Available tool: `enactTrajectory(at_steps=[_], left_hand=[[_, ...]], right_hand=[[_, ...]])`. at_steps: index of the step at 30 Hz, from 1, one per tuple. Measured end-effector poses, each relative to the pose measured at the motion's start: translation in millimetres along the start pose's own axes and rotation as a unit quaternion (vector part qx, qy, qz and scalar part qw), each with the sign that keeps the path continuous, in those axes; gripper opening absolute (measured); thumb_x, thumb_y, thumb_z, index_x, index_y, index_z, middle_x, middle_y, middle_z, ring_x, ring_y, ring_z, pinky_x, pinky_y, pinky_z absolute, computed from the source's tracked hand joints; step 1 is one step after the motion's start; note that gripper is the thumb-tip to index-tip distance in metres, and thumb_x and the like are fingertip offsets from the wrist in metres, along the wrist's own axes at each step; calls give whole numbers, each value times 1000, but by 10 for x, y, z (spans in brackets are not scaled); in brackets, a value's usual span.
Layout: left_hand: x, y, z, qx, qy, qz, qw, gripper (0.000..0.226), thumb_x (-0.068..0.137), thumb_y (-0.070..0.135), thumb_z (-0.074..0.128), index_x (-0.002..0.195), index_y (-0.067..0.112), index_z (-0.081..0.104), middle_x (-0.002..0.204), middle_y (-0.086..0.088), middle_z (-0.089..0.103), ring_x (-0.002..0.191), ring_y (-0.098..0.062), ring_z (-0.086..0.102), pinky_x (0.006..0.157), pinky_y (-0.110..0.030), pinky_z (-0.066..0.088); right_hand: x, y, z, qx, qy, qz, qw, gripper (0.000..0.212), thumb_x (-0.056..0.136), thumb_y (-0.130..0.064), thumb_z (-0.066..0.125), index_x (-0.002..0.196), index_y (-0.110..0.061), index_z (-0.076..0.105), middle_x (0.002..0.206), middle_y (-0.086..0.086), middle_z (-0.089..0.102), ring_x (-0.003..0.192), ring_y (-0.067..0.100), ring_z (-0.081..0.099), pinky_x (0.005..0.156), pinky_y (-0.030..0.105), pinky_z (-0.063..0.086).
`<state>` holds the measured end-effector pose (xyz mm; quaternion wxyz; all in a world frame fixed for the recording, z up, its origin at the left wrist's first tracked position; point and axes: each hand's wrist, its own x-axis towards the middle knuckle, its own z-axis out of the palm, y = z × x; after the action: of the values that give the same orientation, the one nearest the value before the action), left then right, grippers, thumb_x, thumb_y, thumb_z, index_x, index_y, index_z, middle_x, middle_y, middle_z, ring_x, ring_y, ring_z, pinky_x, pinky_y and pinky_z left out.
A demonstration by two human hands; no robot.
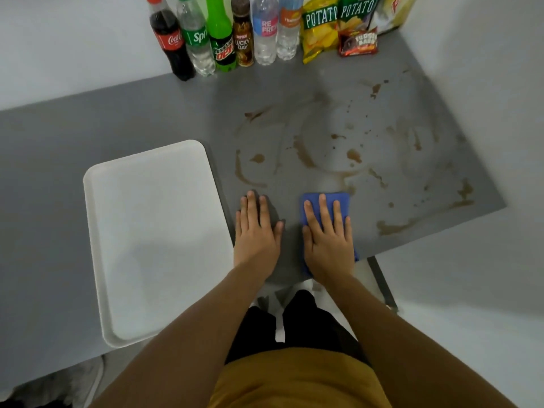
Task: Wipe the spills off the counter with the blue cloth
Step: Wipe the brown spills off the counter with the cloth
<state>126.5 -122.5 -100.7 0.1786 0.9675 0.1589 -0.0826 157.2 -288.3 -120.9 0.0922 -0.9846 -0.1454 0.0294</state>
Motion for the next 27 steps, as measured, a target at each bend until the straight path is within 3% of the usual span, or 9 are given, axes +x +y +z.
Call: enactTrajectory(at_steps=[7,13,22,27], left_hand=[[-26,-7,-8,22,22,15,999,72,107,47,35,161,5,12,169,-19,6,156,-36,5,126,-45,8],[-14,-22,20,23,20,11,999,71,106,49,31,161,7,11,169,-16,5,156,-35,4,127,-47,11],[1,-40,51,31,6,3,1000,74,103,59,14,162,15,1,170,-10,-4,157,-32,-4,127,-44,5],[-11,-7,41,35,16,3,999,71,106,50,29,161,9,8,169,-16,4,157,-35,2,127,-48,11]], right_hand=[[41,-25,42,19,27,-9,999,55,108,-48,27,161,-35,19,170,-5,12,157,22,4,125,46,13],[335,234,-59,47,-11,-29,998,55,107,-50,23,160,-40,17,170,-11,8,157,18,0,127,45,8],[233,594,-138,39,-23,62,997,57,107,-52,12,161,-38,6,171,-8,-2,157,19,-7,127,50,7],[-72,205,-41,10,-1,65,998,60,106,-48,21,163,-29,11,171,0,4,157,26,1,126,51,7]])
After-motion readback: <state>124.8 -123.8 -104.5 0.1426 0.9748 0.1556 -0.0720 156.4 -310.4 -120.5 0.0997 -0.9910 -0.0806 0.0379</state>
